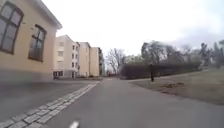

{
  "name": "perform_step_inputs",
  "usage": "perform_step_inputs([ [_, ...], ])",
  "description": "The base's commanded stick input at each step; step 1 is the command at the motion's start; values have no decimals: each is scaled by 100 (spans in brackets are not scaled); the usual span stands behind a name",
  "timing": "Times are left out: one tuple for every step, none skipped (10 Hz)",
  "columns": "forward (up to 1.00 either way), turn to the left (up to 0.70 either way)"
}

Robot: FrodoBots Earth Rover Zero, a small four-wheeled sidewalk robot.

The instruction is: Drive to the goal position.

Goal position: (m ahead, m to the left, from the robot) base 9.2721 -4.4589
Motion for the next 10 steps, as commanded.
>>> perform_step_inputs([
  [70, 0],
  [70, 0],
  [70, 0],
  [70, 0],
  [70, 0],
  [70, 0],
  [70, 0],
  [70, 0],
  [70, 0],
  [70, 0],
])
